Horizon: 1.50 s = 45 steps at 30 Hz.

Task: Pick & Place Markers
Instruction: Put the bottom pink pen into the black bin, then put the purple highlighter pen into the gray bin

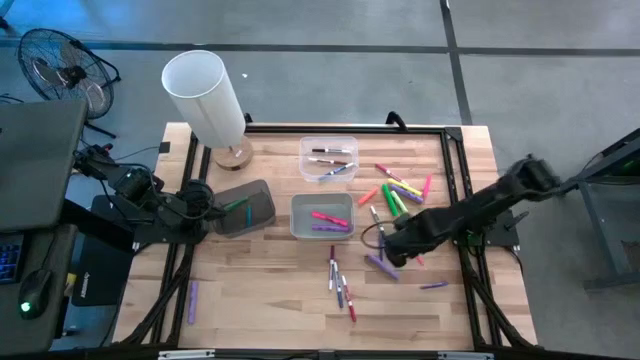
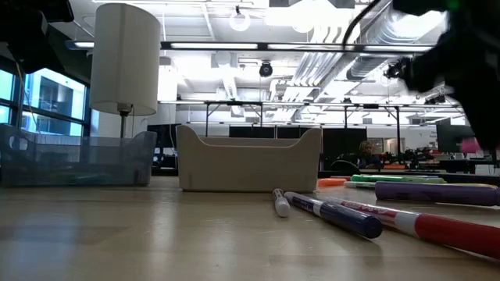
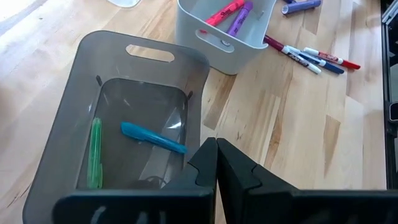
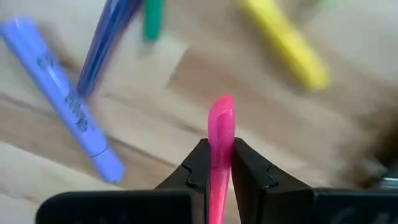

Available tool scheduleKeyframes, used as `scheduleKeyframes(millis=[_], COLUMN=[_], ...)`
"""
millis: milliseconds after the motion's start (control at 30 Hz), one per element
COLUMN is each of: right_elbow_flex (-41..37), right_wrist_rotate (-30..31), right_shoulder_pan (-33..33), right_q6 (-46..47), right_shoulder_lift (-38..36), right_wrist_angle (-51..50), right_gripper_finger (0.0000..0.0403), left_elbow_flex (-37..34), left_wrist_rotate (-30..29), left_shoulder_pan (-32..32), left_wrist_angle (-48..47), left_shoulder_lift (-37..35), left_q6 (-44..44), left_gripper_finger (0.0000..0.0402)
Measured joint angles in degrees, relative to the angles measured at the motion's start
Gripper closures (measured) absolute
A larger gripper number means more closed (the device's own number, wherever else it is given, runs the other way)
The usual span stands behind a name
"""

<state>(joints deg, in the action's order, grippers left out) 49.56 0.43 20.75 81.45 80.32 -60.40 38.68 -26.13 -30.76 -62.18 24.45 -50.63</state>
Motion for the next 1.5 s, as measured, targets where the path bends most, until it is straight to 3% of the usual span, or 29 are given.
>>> scheduleKeyframes(millis=[133, 233, 333, 400, 567, 733, 933, 1100, 1333, 1500], right_elbow_flex=[3.09, 7.76, 13.33, 16.41, 25.2, 39.92, 58.92, 70.38, 74.42, 74.36], right_wrist_rotate=[12.03, 23.36, 31.43, 32.73, 22.3, 13.56, 3.64, -1.95, -4.09, -4.05], right_shoulder_pan=[-0.6, -2.58, -6.67, -9.86, -16.8, -21.12, -24.12, -24.96, -24.98, -25.78], right_q6=[0.78, -3.18, -14.07, -25.94, -58.18, -73.51, -76.42, -74.39, -74.01, -74.0], right_shoulder_lift=[-9.11, -11.55, -10.29, -7.64, 4.97, 23.69, 45.13, 56.0, 58.84, 56.27], right_wrist_angle=[-1.34, -1.43, 4.91, 15.19, 46.83, 56.32, 57.76, 53.84, 46.85, 41.66], right_gripper_finger=[0.037, 0.037, 0.037, 0.037, 0.037, 0.037, 0.0365, 0.0363, 0.0331, 0.0296], left_elbow_flex=[0.0, 0.0, 0.0, 0.0, 0.0, 0.0, 0.0, 0.0, 0.0, 0.02], left_wrist_rotate=[0.0, 0.0, -0.17, -0.09, 0.03, 0.06, 0.07, 0.09, 1.46, -1.52], left_shoulder_pan=[0.0, 0.0, 0.0, 0.0, 0.0, 0.0, 0.0, 0.0, 0.0, -0.01], left_wrist_angle=[-0.58, -1.18, -1.0, -0.54, -0.42, -0.42, -0.42, -0.42, 1.81, 2.43], left_shoulder_lift=[0.0, 0.0, 0.02, 0.02, 0.11, 0.11, 0.11, 0.11, 0.11, 0.2], left_q6=[0.0, 0.0, -0.22, -0.61, -0.61, -0.63, -0.66, -0.66, -0.7, -0.37], left_gripper_finger=[0.0401, 0.0401, 0.0402, 0.0402, 0.0402, 0.0401, 0.0401, 0.0401, 0.0397, 0.035])
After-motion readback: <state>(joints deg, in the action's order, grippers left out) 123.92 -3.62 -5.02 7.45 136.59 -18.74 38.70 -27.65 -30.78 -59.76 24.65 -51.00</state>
